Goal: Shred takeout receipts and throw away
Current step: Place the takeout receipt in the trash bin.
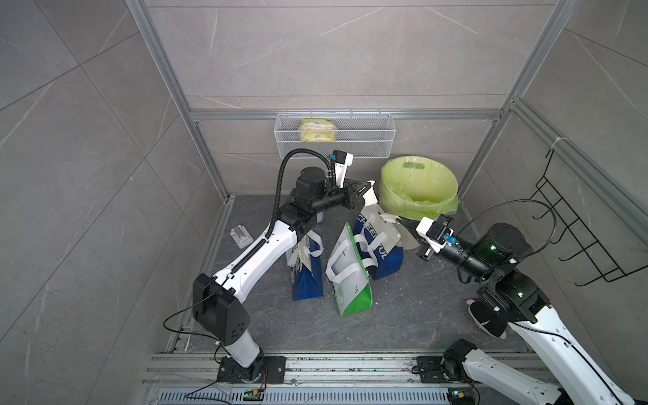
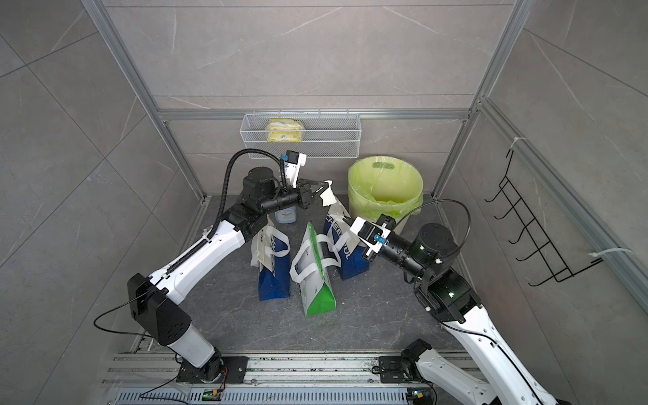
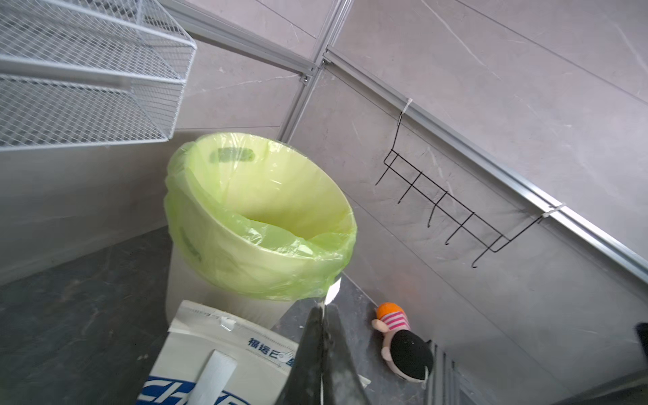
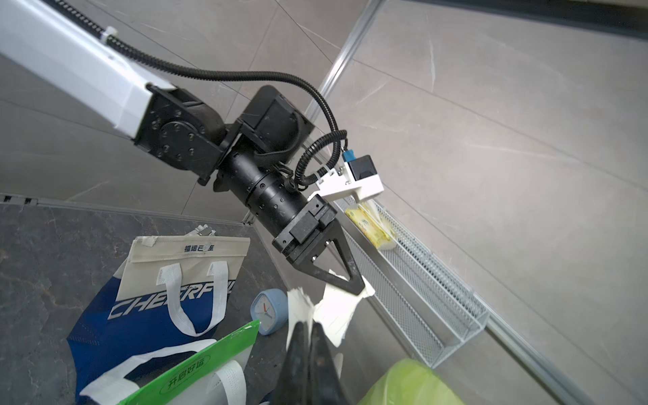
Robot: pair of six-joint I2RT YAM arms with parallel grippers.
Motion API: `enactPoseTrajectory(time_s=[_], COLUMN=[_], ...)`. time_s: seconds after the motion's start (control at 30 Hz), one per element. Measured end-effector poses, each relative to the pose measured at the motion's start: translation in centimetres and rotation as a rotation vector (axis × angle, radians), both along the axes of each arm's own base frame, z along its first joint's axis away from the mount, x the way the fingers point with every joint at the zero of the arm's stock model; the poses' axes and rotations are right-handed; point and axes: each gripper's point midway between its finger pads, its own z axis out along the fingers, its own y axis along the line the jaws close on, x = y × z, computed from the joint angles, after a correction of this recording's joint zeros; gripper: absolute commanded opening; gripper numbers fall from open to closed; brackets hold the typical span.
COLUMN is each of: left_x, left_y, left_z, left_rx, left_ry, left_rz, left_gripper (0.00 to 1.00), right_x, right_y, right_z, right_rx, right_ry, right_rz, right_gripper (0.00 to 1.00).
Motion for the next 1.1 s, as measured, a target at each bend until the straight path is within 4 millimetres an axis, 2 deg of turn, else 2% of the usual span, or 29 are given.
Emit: enactPoseTrajectory(time_s=[0.17,0.27,0.33,0.43,0.57,0.63,0.8,0.83,0.93,1.0,1.03,1.1], left_x=[0.0,-0.7,-0.8,-0.2,2.6,4.1,6.9,7.2,7.6,7.8,7.8,7.9], left_y=[-2.4,-4.6,-6.0,-7.6,-9.2,-10.2,-12.4,-12.8,-13.2,-13.1,-13.1,-13.0], left_z=[0.8,0.6,0.7,0.8,0.1,-0.5,-2.4,-2.9,-3.9,-4.1,-4.1,-4.1], left_rx=[-0.132,-0.159,-0.173,-0.199,-0.23,-0.238,-0.216,-0.202,-0.15,-0.123,-0.112,-0.093], left_ry=[0.044,0.051,0.044,0.051,0.066,0.07,0.078,0.081,0.075,0.06,0.049,0.036], left_rz=[-0.06,-0.094,-0.096,-0.068,0.007,0.044,0.124,0.138,0.178,0.207,0.217,0.239], left_gripper=[0.0,0.0,0.0,0.0,0.0,0.0,0.0,0.01,0.29,0.46,0.58,0.7], right_x=[4.5,6.7,8.3,10.7,14.6,16.3,20.3,20.9,22.2,22.5,22.5,22.5], right_y=[-0.7,-1.8,-3.2,-6.3,-12.0,-13.8,-15.4,-15.6,-16.4,-17.1,-17.3,-17.5], right_z=[-1.8,-1.5,-1.0,-0.5,-1.4,-2.5,-6.1,-6.7,-7.7,-7.8,-7.7,-7.6], right_rx=[0.068,0.114,0.155,0.228,0.356,0.4,0.443,0.45,0.475,0.491,0.499,0.515], right_ry=[0.143,0.183,0.195,0.213,0.266,0.296,0.393,0.409,0.446,0.453,0.455,0.458], right_rz=[-0.172,-0.289,-0.386,-0.537,-0.744,-0.809,-0.885,-0.896,-0.916,-0.928,-0.93,-0.932], right_gripper=[0.0,0.0,0.0,0.0,0.0,0.0,0.0,0.06,0.45,0.56,0.58,0.62])
